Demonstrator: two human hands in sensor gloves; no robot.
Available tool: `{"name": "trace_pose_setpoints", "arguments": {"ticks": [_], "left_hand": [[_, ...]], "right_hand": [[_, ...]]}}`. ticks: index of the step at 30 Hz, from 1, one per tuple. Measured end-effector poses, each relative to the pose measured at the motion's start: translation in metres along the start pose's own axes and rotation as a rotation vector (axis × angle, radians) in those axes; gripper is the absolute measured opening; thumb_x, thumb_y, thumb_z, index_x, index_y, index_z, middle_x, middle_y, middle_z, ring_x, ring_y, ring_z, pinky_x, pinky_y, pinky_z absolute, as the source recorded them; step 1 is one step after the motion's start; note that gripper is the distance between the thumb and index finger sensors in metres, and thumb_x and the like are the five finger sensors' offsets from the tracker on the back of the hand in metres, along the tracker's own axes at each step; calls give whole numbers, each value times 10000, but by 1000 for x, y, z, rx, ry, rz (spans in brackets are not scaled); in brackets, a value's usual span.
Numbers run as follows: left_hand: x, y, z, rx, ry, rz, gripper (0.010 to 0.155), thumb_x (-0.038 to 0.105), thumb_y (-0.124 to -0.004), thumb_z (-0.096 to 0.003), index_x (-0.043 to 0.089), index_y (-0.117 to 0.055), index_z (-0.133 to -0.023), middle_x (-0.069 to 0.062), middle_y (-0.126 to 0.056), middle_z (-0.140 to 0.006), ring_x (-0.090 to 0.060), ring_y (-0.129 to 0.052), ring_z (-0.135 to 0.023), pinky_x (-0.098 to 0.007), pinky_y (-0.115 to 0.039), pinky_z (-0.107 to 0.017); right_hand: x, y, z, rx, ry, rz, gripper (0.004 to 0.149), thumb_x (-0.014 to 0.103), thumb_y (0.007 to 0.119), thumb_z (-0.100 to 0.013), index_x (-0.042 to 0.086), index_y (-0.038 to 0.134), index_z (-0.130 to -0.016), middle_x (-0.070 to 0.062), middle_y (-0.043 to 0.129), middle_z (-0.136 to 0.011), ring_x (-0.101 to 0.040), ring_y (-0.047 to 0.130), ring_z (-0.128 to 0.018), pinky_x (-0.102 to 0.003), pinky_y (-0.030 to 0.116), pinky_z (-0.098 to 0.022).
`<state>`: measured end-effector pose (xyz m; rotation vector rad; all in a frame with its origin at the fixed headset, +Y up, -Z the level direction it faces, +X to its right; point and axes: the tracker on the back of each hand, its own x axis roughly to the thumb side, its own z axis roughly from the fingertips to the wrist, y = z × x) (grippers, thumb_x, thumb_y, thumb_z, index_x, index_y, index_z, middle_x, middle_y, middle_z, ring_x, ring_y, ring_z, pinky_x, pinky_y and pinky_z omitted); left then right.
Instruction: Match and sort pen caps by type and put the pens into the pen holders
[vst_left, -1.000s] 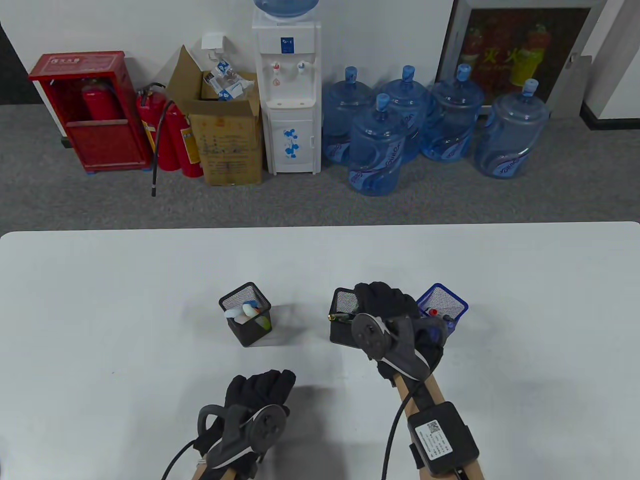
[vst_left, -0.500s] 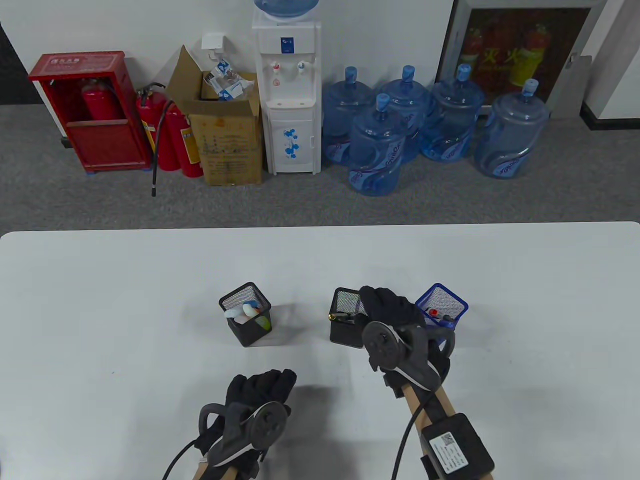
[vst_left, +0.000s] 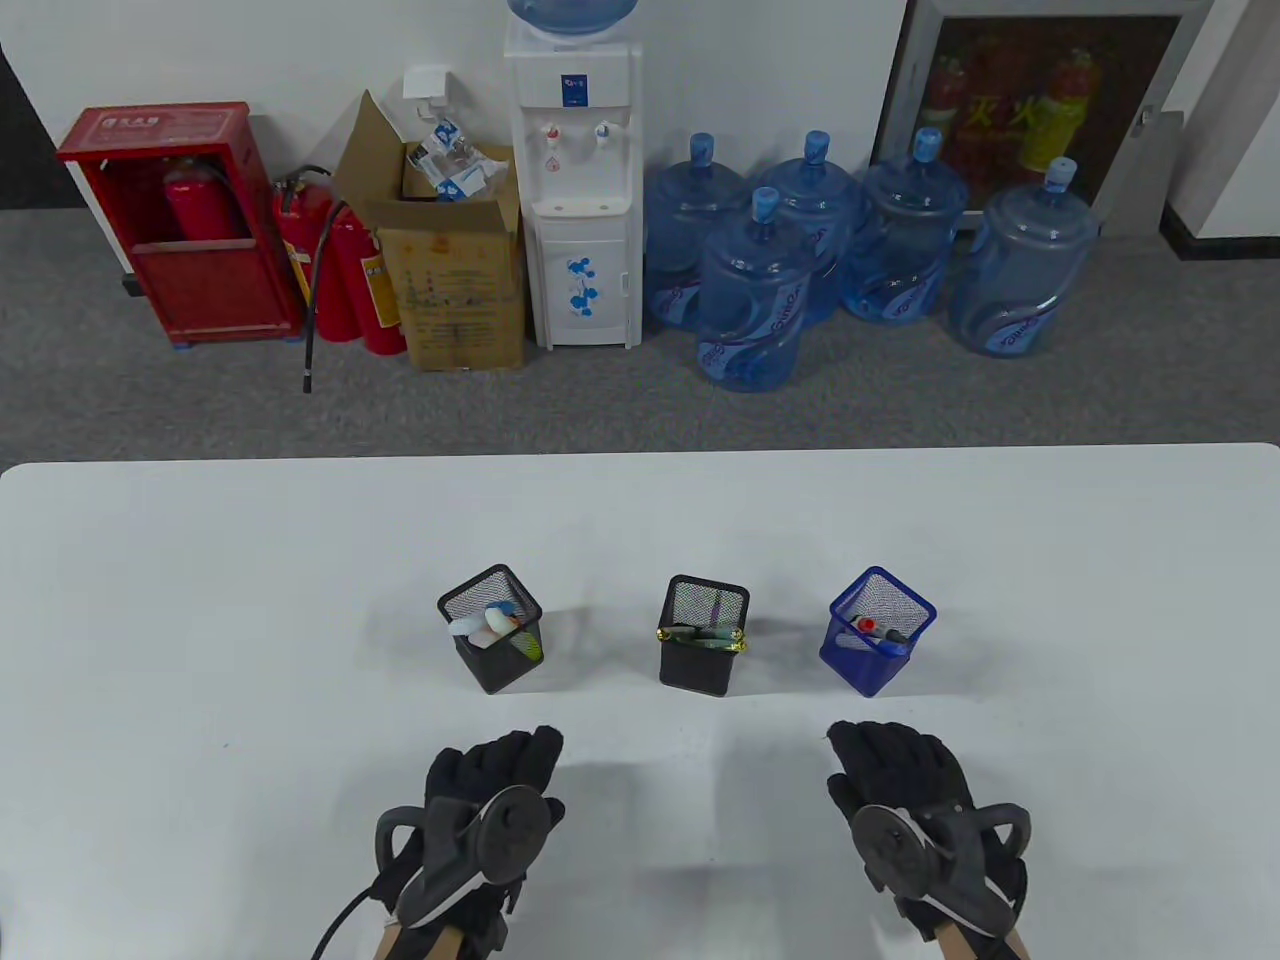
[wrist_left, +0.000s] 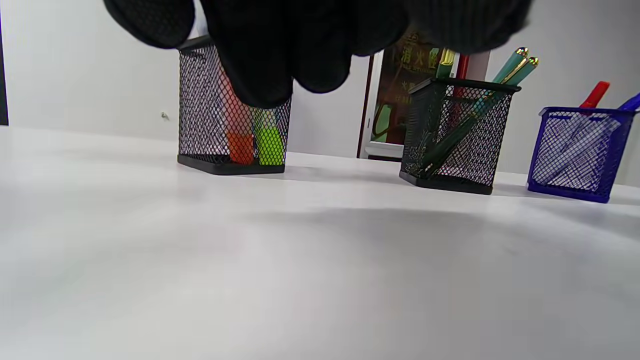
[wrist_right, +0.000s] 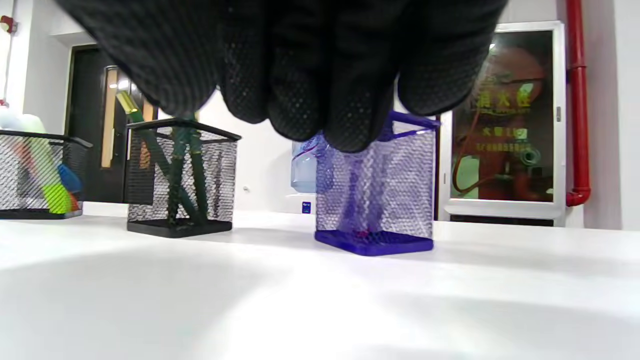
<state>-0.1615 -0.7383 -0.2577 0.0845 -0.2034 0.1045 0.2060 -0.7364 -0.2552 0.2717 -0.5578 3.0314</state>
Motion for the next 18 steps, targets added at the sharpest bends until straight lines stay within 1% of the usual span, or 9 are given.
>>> {"name": "trace_pose_setpoints", "arguments": {"ticks": [3, 6, 8, 14, 18], "left_hand": [[2, 0, 0, 1, -6, -14, 712, 484, -669, -401, 326, -529, -1082, -23, -698, -1109, -318, -828, -994, -669, -555, -771], [1, -1, 0, -4, -5, -29, 714, 486, -669, -401, 326, -528, -1082, -23, -697, -1110, -321, -824, -998, -671, -550, -774], [0, -2, 0, -14, -4, -28, 713, 485, -669, -401, 325, -528, -1082, -24, -698, -1110, -322, -825, -996, -672, -550, -773], [-1, -5, 0, -34, -2, -28, 713, 484, -674, -402, 325, -529, -1082, -23, -700, -1109, -320, -827, -996, -672, -551, -773], [0, -8, 0, -54, -5, -41, 713, 484, -676, -402, 326, -532, -1082, -21, -700, -1110, -319, -827, -997, -672, -550, -774]], "right_hand": [[-2, 3, -1, 9, -6, -6, 578, 469, 762, -404, 251, 763, -939, -13, 863, -931, -257, 913, -865, -533, 773, -666], [1, 7, -2, 20, -42, 65, 581, 470, 760, -403, 253, 759, -942, -9, 861, -933, -260, 907, -873, -537, 767, -670], [2, 8, -2, 29, -50, 82, 580, 470, 760, -403, 255, 760, -942, -7, 863, -933, -261, 902, -877, -541, 764, -672], [2, 4, -2, 0, -58, 75, 553, 466, 764, -399, 273, 778, -917, 15, 879, -911, -241, 921, -857, -529, 781, -664], [1, 5, -1, 6, -56, 70, 553, 468, 762, -399, 276, 778, -917, 18, 881, -910, -238, 923, -857, -529, 782, -665]]}}
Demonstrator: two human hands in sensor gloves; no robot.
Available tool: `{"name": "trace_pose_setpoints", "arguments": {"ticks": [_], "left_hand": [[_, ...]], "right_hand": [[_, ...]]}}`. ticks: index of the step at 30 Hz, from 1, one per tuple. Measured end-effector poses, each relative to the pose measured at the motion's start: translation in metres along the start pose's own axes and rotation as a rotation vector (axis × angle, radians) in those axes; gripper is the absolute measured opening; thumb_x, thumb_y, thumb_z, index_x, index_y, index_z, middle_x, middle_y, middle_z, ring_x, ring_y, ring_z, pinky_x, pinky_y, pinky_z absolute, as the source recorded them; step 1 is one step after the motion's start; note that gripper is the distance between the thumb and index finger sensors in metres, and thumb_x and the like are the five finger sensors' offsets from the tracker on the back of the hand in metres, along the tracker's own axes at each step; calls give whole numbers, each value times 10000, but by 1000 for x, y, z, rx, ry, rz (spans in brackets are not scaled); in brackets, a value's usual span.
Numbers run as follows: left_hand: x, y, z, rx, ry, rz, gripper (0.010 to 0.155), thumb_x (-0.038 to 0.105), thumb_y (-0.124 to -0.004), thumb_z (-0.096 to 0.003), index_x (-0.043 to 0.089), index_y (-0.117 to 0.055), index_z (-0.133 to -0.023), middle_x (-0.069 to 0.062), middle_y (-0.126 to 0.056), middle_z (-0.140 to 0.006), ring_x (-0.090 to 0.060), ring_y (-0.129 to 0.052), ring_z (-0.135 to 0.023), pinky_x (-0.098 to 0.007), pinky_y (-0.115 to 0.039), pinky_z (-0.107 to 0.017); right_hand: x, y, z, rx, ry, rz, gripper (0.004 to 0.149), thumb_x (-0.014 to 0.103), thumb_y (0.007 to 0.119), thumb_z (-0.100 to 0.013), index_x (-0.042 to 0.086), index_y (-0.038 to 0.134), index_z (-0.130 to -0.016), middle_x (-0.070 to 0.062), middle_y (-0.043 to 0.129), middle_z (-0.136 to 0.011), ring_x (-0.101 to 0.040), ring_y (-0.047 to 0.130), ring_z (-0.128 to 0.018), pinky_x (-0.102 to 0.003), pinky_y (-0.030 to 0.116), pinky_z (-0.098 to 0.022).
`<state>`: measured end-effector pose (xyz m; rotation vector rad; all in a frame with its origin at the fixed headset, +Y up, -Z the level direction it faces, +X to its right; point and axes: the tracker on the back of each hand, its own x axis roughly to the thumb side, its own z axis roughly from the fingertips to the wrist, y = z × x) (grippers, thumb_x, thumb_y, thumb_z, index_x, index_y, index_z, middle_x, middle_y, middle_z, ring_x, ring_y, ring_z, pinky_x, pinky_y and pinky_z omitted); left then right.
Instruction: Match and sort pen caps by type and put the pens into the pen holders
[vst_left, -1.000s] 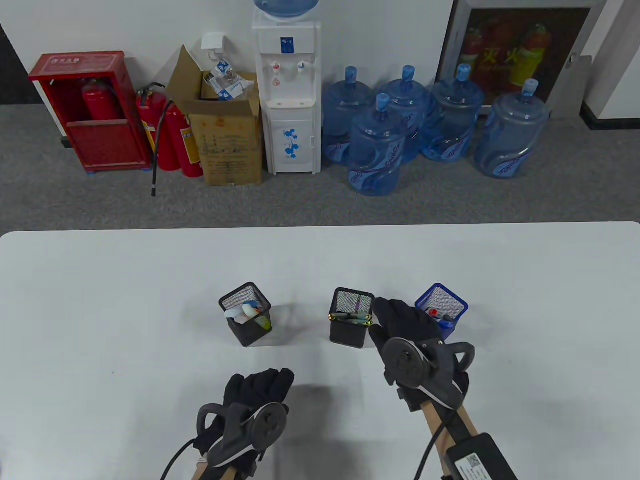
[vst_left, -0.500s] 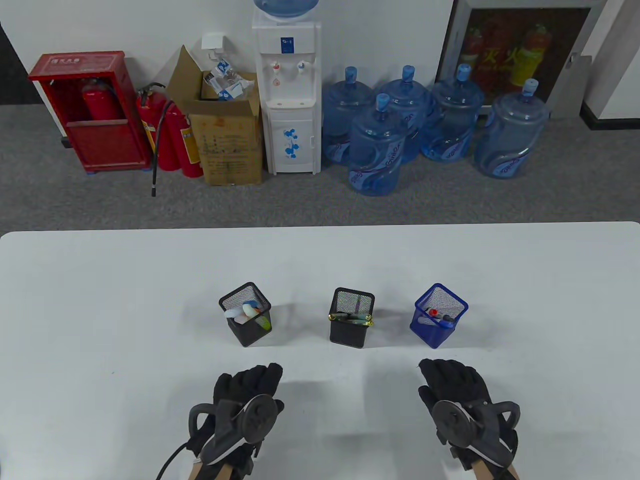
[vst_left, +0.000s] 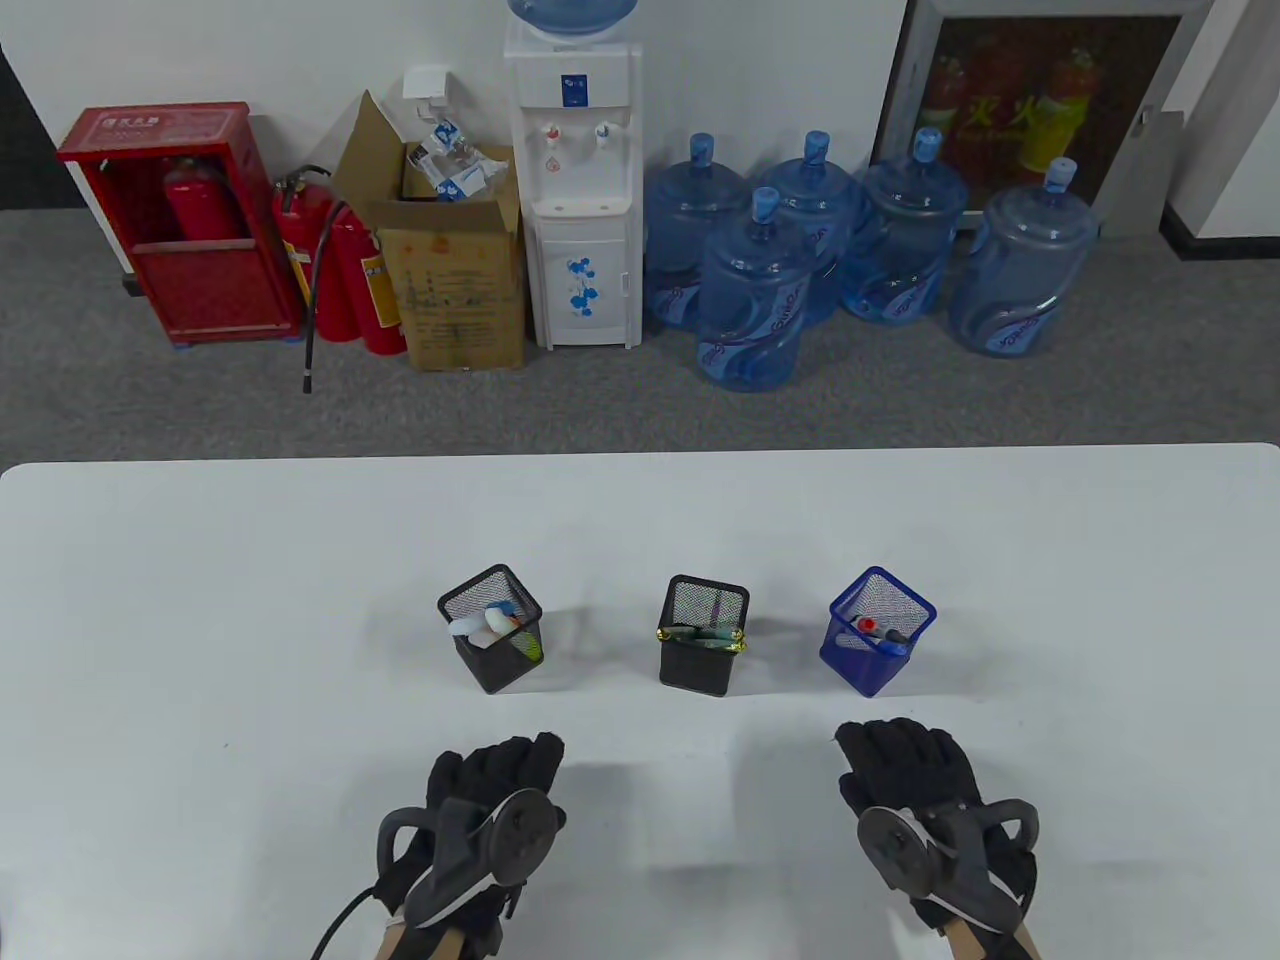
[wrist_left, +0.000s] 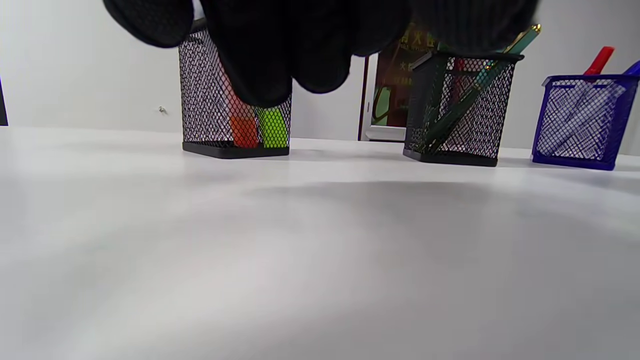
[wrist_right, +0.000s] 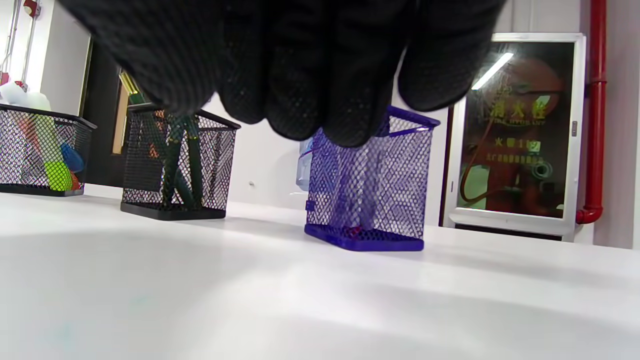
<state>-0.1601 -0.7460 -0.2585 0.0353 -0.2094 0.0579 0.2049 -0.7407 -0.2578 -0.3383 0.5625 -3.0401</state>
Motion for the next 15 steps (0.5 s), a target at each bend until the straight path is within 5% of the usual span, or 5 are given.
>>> {"name": "trace_pose_setpoints", "arguments": {"ticks": [15], "left_hand": [[1, -3, -1, -42, 10, -23, 709, 481, -680, -402, 325, -539, -1080, -21, -713, -1104, -316, -837, -991, -675, -554, -770]], "right_hand": [[3, 3, 0, 67, -18, 32, 546, 478, 758, -397, 288, 796, -907, 26, 904, -898, -240, 919, -872, -550, 769, -673]]}}
